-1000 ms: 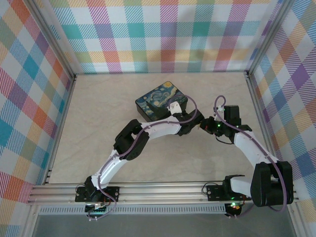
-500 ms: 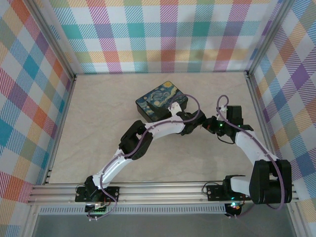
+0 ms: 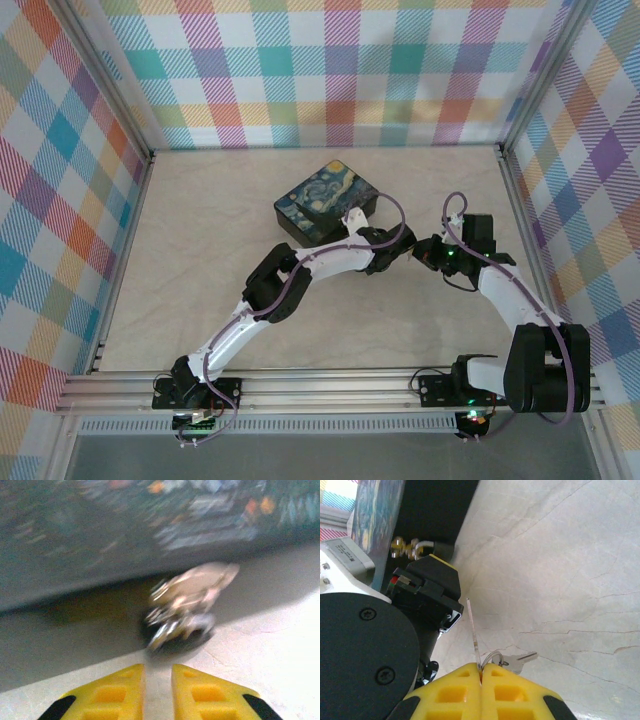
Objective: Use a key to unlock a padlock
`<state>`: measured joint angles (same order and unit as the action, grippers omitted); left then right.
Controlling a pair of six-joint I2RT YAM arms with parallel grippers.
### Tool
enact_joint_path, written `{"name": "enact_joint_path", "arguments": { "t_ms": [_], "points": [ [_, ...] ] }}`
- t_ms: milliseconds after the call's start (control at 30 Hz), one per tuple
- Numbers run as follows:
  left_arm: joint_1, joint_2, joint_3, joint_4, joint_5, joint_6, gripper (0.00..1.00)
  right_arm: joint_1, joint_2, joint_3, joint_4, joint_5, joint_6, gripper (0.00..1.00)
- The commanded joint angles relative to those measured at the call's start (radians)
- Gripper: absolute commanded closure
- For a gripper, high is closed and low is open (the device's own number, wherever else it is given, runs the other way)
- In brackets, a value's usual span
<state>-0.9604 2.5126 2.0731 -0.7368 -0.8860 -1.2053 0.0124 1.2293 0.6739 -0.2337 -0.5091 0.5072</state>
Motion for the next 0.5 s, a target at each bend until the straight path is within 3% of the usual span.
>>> {"name": "enact_joint_path", "arguments": {
  "t_ms": [0,100,300,467],
  "points": [
    [0.015,-0.046,-0.056,0.03,-0.02,0.048,0.84,-0.004,-0.008,-0.015,-0.015,-0.038,-0.029,1.0],
    [0.015,-0.107,-0.117,0.052,0.022,0.103,0.89,-0.004,0.001,-0.02,-0.014,-0.059,-0.038,1.0],
    [0.025,-0.289,-0.291,0.122,0.159,0.217,0.88,-0.004,-0.002,-0.028,-0.021,-0.056,-0.036,1.0],
    [0.035,-0.437,-0.325,0.1,0.288,0.391,0.53,-0.004,-0.004,-0.016,-0.042,-0.035,-0.038,1.0]
  ]
}}
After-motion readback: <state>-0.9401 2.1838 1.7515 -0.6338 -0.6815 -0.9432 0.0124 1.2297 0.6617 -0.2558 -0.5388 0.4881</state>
